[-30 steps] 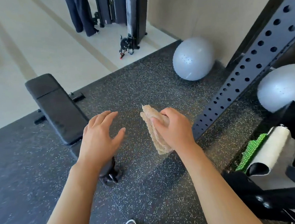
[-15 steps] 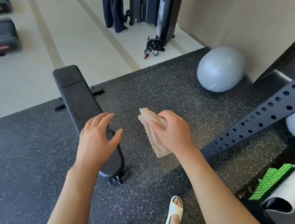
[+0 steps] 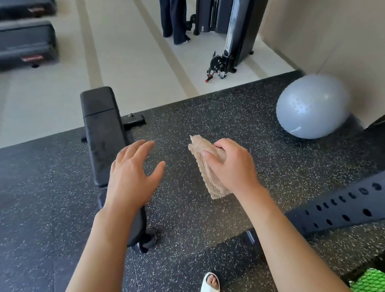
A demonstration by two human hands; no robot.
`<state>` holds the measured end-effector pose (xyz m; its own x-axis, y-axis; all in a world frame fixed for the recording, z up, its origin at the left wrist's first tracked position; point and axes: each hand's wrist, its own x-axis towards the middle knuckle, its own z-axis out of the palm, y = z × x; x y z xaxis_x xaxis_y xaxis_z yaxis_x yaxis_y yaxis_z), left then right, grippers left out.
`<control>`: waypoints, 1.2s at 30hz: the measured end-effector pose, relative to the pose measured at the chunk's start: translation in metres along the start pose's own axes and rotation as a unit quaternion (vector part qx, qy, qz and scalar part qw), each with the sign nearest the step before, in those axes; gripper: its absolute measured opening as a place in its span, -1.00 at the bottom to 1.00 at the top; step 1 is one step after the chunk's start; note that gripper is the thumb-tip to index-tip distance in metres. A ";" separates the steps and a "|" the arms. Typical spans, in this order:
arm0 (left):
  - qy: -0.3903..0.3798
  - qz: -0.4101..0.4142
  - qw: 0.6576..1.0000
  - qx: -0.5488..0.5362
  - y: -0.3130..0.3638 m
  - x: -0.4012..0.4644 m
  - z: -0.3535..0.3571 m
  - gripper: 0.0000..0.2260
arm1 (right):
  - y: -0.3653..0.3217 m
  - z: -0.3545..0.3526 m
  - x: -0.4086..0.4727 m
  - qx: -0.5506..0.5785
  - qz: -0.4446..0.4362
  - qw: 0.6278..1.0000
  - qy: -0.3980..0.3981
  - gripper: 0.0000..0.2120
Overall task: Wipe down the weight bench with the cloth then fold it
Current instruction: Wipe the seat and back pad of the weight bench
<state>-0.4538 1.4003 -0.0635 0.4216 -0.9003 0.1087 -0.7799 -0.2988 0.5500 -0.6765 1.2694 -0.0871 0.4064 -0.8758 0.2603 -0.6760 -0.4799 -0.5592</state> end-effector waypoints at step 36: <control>0.053 -0.095 0.994 -0.012 -0.108 0.309 -0.007 -0.48 | -0.033 0.138 0.347 0.023 -0.074 0.994 -0.081 -0.66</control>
<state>-0.2360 1.1562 -0.0840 0.6074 -0.7897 0.0866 -0.6712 -0.4519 0.5876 -0.4280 0.9888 -0.0869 0.5956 -0.7743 0.2139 -0.5740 -0.5965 -0.5609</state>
